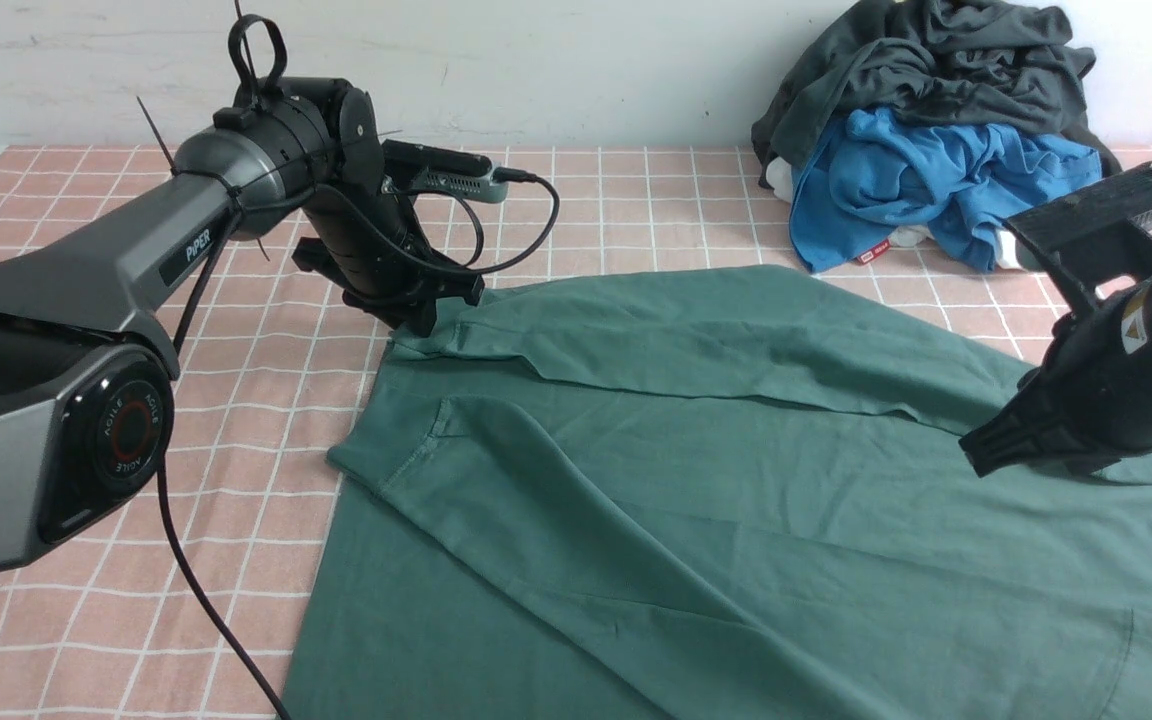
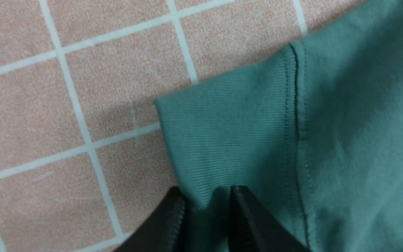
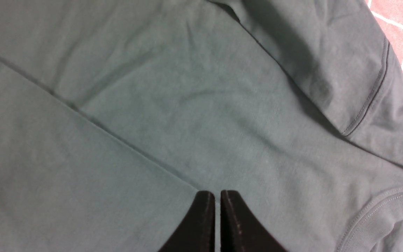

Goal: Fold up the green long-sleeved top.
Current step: Use the left arm to clamp the cuff farthest from it

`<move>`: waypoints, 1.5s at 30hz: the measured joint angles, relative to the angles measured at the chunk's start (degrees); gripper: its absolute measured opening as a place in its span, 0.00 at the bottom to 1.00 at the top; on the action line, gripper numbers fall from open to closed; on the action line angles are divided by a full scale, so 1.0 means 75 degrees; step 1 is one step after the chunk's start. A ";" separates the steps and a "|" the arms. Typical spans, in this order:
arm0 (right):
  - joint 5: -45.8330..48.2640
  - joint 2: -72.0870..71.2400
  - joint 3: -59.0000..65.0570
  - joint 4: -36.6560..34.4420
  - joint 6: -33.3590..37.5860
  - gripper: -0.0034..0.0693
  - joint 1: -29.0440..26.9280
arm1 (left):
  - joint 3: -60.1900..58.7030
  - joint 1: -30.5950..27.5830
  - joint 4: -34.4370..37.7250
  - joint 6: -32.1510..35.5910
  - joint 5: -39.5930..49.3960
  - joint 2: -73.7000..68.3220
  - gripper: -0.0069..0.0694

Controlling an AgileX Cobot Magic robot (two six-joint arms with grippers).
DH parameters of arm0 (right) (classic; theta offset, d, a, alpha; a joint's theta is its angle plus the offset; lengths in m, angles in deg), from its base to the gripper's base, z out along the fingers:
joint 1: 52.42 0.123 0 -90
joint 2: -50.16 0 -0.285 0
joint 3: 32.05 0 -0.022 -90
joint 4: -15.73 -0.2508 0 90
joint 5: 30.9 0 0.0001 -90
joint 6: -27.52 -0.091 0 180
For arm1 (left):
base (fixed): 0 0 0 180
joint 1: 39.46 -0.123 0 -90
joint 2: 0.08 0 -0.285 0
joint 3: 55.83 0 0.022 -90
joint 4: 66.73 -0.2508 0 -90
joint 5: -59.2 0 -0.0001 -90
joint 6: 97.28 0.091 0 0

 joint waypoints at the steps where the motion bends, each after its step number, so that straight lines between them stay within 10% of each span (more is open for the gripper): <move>1: 0.0000 0.0000 0.0000 0.0000 0.0000 0.08 0.0000 | 0.0000 0.0000 0.0000 0.0000 -0.0017 0.0000 0.36; 16: -0.0006 0.0000 0.0000 0.0000 0.0000 0.08 0.0000 | 0.0000 0.0000 0.0000 -0.0021 -0.0135 0.0026 0.49; 34: -0.0030 0.0000 0.0000 0.0007 0.0000 0.08 0.0000 | 0.0000 0.0000 -0.0150 -0.0006 -0.0175 0.0168 0.18; 45: -0.0080 0.0267 0.0000 0.0000 0.0000 0.08 0.0000 | 0.0000 0.0000 -0.0315 0.0000 -0.0296 0.0254 0.40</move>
